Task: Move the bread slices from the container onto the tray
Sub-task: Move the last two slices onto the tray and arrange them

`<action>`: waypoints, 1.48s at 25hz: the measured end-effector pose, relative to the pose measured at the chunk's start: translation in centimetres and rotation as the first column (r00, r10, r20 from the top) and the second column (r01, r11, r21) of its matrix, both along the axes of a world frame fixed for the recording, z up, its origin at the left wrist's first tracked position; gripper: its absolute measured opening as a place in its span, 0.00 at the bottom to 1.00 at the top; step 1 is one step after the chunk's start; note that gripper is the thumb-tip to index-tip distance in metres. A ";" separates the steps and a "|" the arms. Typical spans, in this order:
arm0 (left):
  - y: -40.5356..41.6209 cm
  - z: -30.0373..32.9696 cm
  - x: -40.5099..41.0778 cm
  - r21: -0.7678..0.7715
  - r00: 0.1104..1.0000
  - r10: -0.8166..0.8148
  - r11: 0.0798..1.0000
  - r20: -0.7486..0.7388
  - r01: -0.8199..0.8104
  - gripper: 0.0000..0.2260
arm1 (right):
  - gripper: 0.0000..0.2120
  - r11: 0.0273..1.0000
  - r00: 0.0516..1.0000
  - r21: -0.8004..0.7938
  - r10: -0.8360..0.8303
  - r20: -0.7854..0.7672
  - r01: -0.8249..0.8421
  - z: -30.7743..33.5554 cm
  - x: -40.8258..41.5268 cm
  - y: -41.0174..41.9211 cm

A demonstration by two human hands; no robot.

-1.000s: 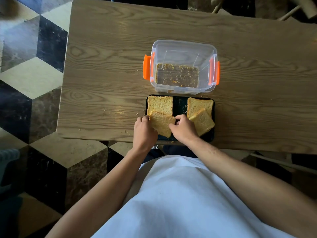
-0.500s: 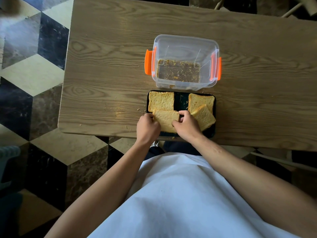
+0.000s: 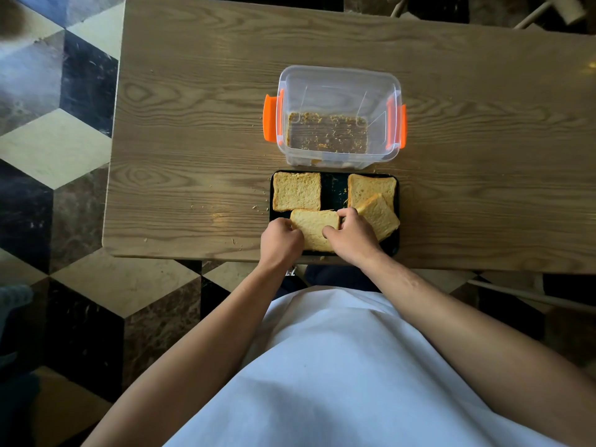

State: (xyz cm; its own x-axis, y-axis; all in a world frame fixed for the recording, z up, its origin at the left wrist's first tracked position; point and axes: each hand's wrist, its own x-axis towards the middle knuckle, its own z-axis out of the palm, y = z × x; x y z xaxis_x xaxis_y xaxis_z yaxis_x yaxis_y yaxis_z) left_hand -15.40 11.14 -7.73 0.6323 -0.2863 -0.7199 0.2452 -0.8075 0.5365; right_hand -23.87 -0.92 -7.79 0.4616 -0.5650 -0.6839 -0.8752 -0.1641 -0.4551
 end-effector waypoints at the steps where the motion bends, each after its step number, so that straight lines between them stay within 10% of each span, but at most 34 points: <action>1: 0.0 0.0 0.2 0.001 1.000 -0.002 1.000 0.000 0.002 0.06 | 0.29 1.000 1.000 0.006 -0.003 -0.008 0.003 -0.1 0.1 0.1; 37: 1.7 -0.2 1.0 0.177 0.943 -0.147 0.979 0.299 0.097 0.10 | 0.29 0.984 1.000 0.180 0.004 0.004 -0.005 -0.1 1.6 1.5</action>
State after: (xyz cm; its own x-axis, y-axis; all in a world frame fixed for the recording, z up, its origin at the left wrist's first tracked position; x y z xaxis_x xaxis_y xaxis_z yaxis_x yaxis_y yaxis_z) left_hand -14.41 12.84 -7.90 0.7979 -0.2739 -0.5369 -0.0179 -0.9011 0.4332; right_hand -22.28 0.61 -7.91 0.4669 -0.4309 -0.7722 -0.8727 -0.0836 -0.4810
